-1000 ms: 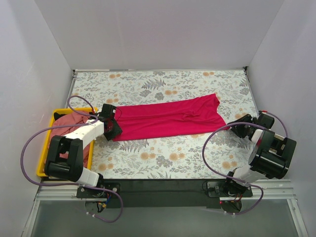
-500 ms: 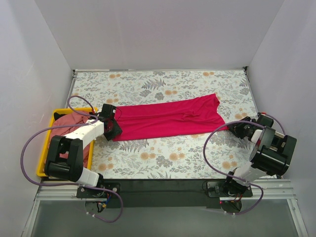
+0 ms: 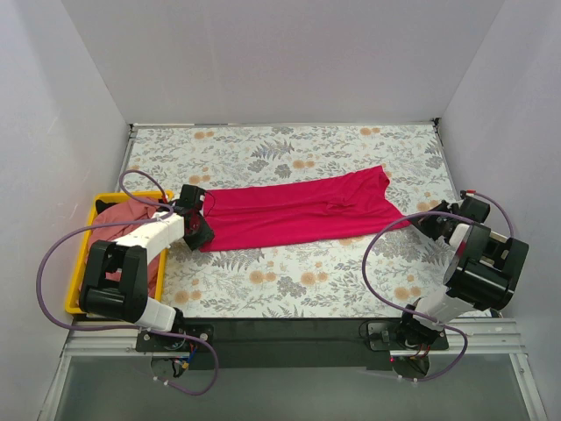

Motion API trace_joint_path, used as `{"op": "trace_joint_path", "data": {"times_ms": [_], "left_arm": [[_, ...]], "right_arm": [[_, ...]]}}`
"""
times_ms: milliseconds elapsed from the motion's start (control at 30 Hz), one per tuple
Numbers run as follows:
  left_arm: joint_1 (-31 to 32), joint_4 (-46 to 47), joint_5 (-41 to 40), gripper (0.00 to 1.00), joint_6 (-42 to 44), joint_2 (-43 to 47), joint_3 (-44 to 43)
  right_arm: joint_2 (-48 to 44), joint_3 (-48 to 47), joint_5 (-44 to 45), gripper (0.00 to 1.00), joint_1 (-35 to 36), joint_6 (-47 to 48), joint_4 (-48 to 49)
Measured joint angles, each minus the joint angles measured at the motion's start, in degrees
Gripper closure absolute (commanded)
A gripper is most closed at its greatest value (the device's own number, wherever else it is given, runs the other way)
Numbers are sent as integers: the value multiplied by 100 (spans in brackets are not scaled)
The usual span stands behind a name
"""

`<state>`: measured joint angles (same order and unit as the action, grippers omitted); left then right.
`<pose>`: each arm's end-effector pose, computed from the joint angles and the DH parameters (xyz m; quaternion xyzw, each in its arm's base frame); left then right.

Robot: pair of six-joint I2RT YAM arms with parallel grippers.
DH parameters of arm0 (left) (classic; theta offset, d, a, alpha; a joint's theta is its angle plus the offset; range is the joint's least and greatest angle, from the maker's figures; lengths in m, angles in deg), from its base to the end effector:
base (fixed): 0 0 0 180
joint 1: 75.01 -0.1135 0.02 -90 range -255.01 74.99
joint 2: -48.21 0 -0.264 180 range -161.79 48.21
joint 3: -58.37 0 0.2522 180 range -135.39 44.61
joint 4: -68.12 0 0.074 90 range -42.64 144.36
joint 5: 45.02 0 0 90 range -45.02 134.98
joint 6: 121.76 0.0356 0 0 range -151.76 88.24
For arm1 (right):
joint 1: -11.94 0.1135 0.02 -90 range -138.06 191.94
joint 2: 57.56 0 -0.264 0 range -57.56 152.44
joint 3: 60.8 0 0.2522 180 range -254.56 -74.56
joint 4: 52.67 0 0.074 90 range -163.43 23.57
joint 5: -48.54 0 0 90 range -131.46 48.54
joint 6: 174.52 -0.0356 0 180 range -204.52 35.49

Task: Fold and stack the t-shirts
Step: Fold the tshirt

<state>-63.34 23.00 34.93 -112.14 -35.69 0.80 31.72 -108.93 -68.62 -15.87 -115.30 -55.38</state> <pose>0.2487 -0.0450 0.1608 -0.5665 0.8037 -0.0555 0.1737 0.2577 -0.1176 0.1383 0.3573 0.8250 0.2258 0.3752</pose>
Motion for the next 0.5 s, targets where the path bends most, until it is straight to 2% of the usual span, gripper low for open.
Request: {"op": "trace_joint_path", "data": {"times_ms": [200,500], "left_arm": [[-11,-136,28,71,0,-96,-103],[-44,-140,210,67,0,-107,-109]], "right_arm": [[11,-372,11,99,-24,337,-201],[348,-409,-2,99,-221,487,-426]]}}
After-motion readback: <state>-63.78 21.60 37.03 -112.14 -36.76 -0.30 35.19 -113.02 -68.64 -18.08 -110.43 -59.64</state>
